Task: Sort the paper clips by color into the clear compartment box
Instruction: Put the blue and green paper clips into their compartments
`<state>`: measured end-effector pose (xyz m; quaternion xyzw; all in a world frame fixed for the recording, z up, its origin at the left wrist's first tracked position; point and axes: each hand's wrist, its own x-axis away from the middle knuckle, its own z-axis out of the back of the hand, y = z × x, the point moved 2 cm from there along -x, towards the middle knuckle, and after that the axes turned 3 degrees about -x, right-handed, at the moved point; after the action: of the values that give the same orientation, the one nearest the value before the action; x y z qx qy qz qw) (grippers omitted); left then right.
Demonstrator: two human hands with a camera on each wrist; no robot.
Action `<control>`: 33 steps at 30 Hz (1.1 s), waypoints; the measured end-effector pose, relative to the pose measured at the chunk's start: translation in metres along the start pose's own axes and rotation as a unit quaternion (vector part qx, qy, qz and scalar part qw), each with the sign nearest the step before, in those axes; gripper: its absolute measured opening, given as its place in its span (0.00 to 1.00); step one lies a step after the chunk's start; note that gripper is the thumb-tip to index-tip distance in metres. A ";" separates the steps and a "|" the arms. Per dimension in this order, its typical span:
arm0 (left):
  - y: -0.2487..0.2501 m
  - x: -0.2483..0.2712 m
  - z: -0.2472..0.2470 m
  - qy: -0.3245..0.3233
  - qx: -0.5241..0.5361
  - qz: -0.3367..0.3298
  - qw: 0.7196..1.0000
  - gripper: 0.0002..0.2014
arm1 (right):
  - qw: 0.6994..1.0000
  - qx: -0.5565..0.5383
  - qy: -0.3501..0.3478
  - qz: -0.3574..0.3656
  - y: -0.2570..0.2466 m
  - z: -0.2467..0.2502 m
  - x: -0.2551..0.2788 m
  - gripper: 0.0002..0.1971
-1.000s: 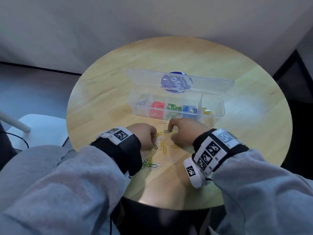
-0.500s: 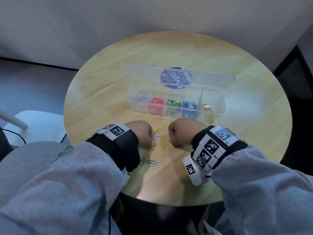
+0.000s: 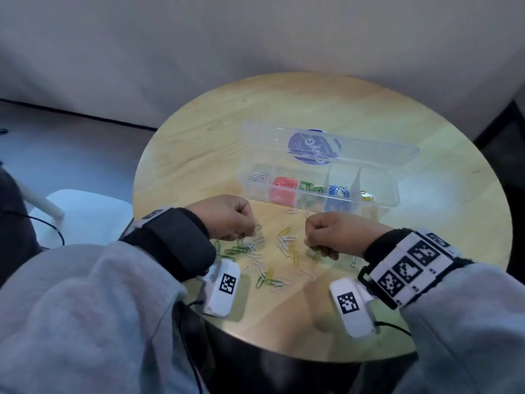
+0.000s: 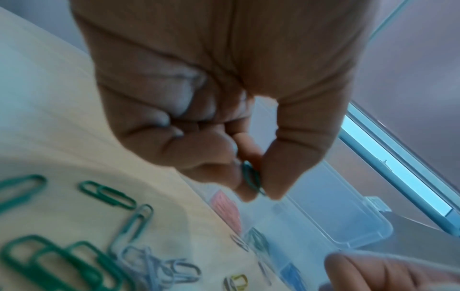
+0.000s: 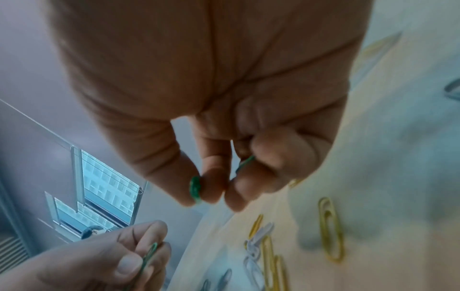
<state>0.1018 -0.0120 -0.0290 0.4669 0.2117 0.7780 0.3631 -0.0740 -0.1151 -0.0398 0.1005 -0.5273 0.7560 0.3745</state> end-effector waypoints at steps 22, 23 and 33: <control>-0.021 0.020 0.002 0.040 -0.313 0.050 0.947 0.05 | 0.979 0.201 -0.011 0.005 -0.025 -0.046 0.007 0.03; -0.022 0.018 0.001 0.041 -0.320 0.050 0.945 0.05 | 0.976 0.218 -0.013 0.001 -0.026 -0.048 0.006 0.03; -0.023 0.006 -0.009 0.045 -0.336 0.033 0.940 0.04 | 0.946 0.322 -0.021 0.000 -0.033 -0.066 -0.001 0.08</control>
<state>0.1001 0.0078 -0.0452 0.2892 -0.0616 0.8355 0.4632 -0.0355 -0.0526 -0.0444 0.2314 -0.2633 0.8834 0.3111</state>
